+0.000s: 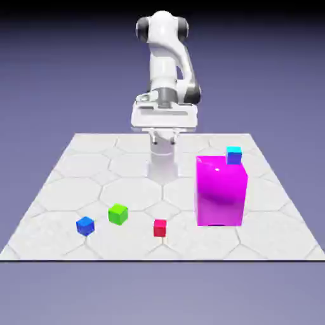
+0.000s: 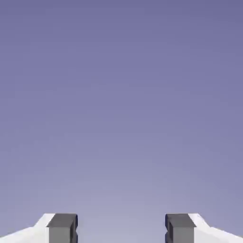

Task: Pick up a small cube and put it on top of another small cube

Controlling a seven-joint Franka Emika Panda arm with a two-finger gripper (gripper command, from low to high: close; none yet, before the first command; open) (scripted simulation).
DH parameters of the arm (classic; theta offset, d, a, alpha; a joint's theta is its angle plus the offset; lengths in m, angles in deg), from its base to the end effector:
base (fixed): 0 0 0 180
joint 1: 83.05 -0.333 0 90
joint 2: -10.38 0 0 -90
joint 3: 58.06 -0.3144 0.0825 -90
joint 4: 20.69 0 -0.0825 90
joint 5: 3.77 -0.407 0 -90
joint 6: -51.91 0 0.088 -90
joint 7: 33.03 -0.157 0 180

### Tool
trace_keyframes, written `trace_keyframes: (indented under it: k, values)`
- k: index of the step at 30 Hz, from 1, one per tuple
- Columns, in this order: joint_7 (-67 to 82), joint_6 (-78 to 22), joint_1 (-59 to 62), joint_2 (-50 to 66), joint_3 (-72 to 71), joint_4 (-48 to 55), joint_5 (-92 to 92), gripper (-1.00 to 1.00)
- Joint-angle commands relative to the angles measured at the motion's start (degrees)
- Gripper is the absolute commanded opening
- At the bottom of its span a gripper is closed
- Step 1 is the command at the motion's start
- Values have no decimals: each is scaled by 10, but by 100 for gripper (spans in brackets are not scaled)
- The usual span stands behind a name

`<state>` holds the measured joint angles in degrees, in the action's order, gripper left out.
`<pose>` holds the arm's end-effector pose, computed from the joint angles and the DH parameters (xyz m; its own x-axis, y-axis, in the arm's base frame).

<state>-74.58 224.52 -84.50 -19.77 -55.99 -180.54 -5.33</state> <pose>0.4506 -0.0056 0.3945 0.5324 -0.6953 0.4828 -0.5031 -0.7186 -0.4801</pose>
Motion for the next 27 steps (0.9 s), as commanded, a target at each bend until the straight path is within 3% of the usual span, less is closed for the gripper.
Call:
trace_keyframes:
  k: [1,27]
  values:
    - [8,-12,-6,21,17,10,-13,0]
    - [203,-312,-172,561,463,258,-351,0]
